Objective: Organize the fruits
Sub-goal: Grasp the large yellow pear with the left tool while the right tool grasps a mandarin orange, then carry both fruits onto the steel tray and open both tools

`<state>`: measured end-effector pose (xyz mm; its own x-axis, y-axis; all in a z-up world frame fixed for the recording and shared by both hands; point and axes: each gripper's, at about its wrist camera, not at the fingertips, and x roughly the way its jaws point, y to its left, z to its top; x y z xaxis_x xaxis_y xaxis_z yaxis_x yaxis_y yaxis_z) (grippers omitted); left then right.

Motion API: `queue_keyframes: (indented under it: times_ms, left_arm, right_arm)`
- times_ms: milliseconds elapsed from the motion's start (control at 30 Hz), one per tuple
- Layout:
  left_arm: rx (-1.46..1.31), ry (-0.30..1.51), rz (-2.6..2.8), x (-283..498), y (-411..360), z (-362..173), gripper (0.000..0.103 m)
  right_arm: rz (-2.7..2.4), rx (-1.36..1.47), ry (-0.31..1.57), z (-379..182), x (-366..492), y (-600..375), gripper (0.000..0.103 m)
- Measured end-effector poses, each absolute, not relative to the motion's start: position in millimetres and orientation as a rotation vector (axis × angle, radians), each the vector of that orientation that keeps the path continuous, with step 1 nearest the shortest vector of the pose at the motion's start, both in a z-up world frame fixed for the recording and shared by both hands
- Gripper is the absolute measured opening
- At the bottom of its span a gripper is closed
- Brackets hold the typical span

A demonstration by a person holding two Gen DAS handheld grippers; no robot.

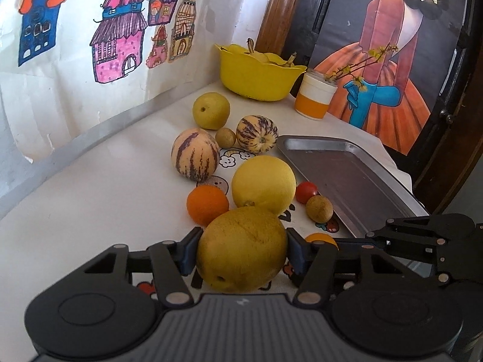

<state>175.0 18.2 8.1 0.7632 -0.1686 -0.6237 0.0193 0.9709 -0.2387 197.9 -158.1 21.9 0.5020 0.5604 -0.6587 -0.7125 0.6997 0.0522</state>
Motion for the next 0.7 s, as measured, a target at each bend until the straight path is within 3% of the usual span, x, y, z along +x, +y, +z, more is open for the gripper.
queue_keyframes:
  times_ms: [700]
  left_arm:
    - [-0.291,0.677,-0.151,153,-13,36,0.061]
  right_arm:
    - [0.738,-0.081,0.683,58,154,-231,0.037]
